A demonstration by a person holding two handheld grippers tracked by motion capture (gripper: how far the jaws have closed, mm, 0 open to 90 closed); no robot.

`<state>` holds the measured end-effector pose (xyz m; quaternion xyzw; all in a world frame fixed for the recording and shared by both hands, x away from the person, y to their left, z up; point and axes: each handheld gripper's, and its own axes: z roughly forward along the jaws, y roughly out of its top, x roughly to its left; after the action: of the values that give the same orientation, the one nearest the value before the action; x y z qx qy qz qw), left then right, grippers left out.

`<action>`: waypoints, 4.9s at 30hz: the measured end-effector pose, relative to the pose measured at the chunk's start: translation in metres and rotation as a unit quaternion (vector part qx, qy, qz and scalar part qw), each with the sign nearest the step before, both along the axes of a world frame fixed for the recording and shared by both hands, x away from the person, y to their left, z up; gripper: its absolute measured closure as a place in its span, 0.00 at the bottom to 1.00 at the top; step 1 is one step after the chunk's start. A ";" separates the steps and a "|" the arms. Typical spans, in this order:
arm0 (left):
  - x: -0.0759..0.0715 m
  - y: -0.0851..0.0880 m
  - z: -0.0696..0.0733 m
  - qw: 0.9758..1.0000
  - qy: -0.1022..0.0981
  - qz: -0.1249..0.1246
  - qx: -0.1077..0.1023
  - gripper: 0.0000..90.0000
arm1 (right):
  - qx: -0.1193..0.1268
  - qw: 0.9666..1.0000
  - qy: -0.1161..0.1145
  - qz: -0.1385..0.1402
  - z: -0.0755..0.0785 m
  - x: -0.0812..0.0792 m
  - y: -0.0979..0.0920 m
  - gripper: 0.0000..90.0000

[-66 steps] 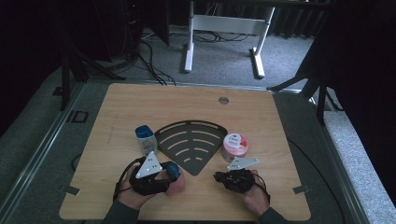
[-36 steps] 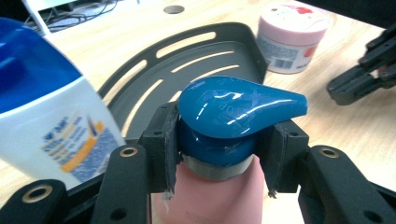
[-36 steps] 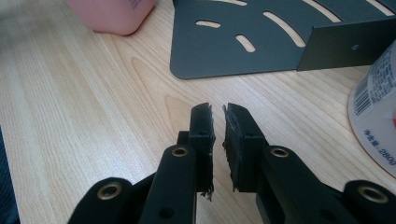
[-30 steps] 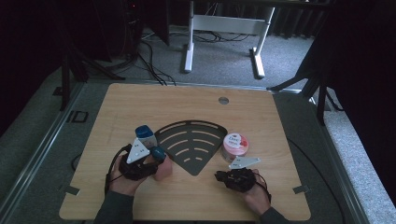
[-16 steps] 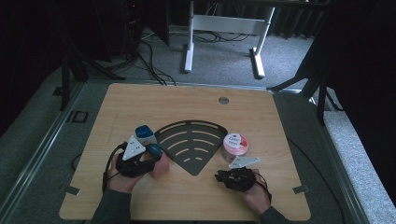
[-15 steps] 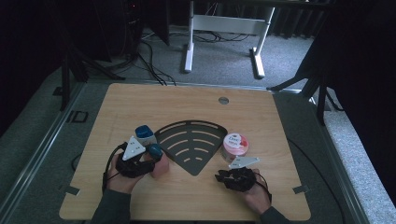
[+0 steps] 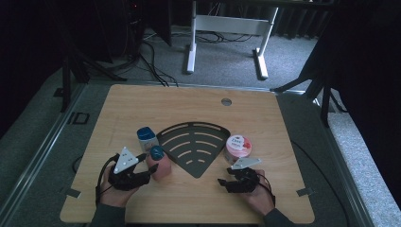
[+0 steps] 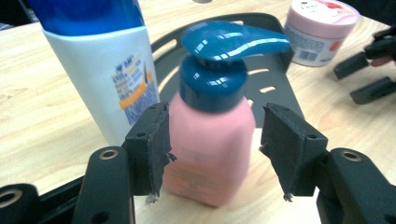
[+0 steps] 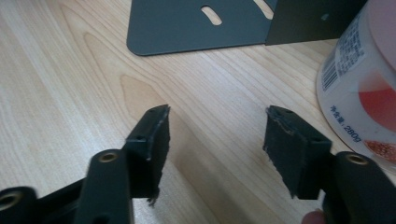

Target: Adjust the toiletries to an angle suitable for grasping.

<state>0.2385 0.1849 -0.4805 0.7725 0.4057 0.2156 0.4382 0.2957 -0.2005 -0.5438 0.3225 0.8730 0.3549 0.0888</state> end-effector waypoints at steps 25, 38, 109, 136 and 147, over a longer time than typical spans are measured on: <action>-0.019 -0.028 -0.002 0.997 0.012 -0.072 0.011 0.77 | -0.007 1.000 0.002 -0.003 -0.006 0.008 -0.004 0.37; -0.004 -0.067 -0.018 0.993 0.019 -0.098 0.058 0.92 | -0.033 0.999 -0.025 -0.008 -0.007 0.009 -0.006 0.37; 0.054 -0.124 -0.050 0.991 0.056 -0.104 0.067 0.96 | 0.001 0.992 -0.077 -0.101 0.045 0.101 -0.091 1.00; 0.058 -0.131 -0.055 0.989 0.066 -0.121 0.057 0.92 | -0.034 0.998 -0.056 -0.006 0.048 0.114 -0.062 1.00; 0.058 -0.133 -0.055 0.988 0.069 -0.126 0.057 0.91 | -0.024 0.998 -0.051 0.004 0.059 0.133 -0.046 0.97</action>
<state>0.2961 0.0521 -0.5359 0.8544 0.3214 0.1276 0.3878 0.4290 -0.2465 -0.4849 0.2985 0.8767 0.3503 0.1399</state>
